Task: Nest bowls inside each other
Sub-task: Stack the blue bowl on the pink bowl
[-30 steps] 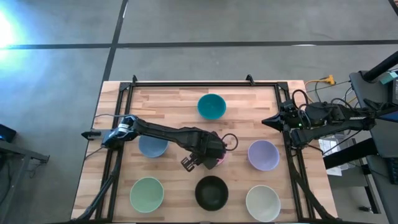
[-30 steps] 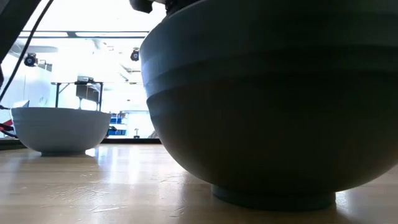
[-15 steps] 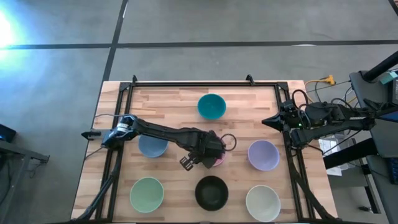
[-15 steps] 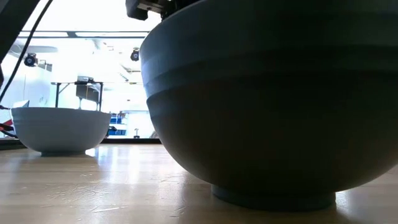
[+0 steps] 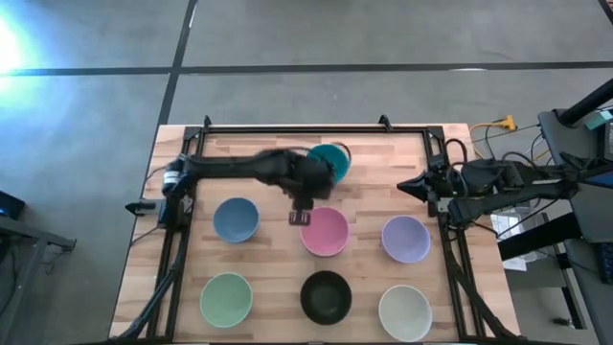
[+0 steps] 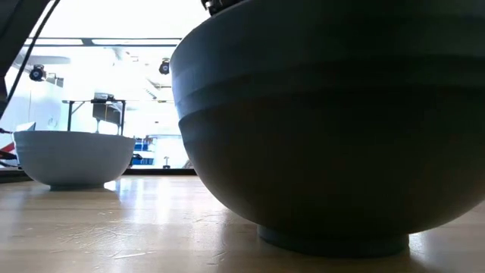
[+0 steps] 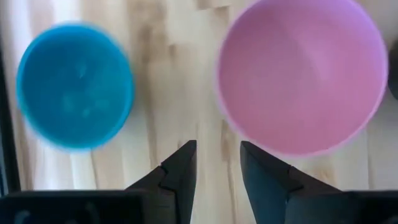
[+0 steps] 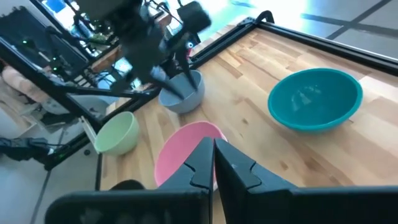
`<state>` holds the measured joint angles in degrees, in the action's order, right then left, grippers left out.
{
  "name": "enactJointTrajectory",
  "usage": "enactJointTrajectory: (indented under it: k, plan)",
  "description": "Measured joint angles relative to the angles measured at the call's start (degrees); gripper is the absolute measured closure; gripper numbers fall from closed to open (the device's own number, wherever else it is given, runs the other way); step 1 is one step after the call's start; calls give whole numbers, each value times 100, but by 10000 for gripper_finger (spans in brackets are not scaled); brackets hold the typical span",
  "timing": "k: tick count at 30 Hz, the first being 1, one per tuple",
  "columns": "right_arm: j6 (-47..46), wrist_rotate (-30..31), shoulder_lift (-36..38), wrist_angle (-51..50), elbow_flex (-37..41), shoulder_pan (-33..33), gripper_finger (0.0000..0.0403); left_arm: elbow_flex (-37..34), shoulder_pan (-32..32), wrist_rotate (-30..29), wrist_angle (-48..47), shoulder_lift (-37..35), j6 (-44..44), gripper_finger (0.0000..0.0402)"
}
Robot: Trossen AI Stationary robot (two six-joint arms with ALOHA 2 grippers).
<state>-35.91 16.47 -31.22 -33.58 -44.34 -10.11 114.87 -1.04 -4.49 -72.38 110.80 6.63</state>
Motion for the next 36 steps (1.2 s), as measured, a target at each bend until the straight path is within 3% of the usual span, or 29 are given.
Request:
enactJointTrajectory:
  k: [4, 10, 16, 23, 28, 36]
  plan:
    - [95, 7, -286, 233, 2, 0, 394, -812, -175, 46, 3, -784, -361, 295]
    - [321, 7, -839, 587, 5, 40, 394, -2838, -236, 48, 214, -2502, -1171, 295]
    - [293, 3, -1440, 1266, 11, 275, 394, -4837, -233, 48, 627, -4523, -2813, 295]
    - [207, -376, -2048, 2374, 11, 561, 394, -6224, -233, -75, 527, -6377, -4823, 295]
    - [77, -644, -2385, 2627, -16, 766, 394, -6960, -260, -127, -182, -6847, -6391, 295]
    - [-50, -677, -2562, 2714, -143, 841, 394, -7552, -269, 376, 240, -6705, -6606, 295]
